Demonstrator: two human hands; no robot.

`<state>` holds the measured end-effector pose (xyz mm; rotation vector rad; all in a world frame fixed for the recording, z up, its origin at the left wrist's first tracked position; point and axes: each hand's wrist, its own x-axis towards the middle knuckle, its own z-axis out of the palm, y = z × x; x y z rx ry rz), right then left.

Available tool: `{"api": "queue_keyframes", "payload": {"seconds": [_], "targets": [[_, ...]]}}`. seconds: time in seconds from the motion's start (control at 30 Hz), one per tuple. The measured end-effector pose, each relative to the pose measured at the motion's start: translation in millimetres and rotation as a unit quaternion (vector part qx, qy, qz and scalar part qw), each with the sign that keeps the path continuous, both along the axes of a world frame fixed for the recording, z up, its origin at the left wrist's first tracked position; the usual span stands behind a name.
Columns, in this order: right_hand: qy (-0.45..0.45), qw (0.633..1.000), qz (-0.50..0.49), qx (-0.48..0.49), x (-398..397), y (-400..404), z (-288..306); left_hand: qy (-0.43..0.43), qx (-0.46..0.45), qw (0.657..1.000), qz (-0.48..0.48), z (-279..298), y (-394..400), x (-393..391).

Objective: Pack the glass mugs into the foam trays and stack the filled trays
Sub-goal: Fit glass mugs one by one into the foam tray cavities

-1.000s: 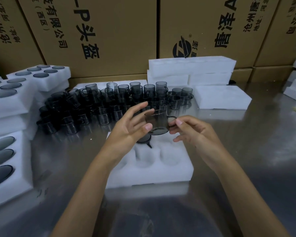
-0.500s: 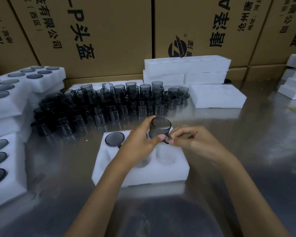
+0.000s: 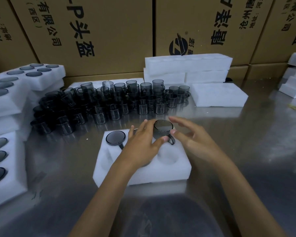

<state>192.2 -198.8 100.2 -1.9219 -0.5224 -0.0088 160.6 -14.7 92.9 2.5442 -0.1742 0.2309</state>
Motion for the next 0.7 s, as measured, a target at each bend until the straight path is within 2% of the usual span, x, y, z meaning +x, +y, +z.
{"api": "queue_keyframes", "payload": {"seconds": [0.13,0.2,0.3,0.37,0.47,0.53,0.7], "targets": [[0.008,0.999,-0.003,-0.036,1.0,4.4,-6.0,0.013,0.047,0.999,0.006,-0.6,-0.2,-2.1],[0.016,1.000,-0.005,-0.023,0.8,4.6,-6.5,0.001,0.029,1.000,0.004,1.5,-0.9,-4.9],[0.002,0.999,-0.018,0.027,0.1,5.9,-7.2,-0.065,0.014,0.998,0.015,3.1,-0.7,-9.4],[-0.031,0.997,-0.042,0.055,0.8,6.1,-7.8,-0.106,0.038,0.993,0.022,2.4,-0.6,-12.1],[-0.026,0.996,-0.048,0.063,-0.1,6.3,-6.7,-0.148,0.082,0.985,0.022,-1.0,-1.6,-14.2],[-0.015,0.997,-0.049,0.053,-0.4,7.2,-8.3,-0.151,0.083,0.985,0.018,-3.3,-1.9,-14.0],[0.016,0.993,-0.069,0.099,-1.1,11.8,-11.0,-0.121,0.097,0.988,0.010,-8.7,-0.5,-9.8]]}}
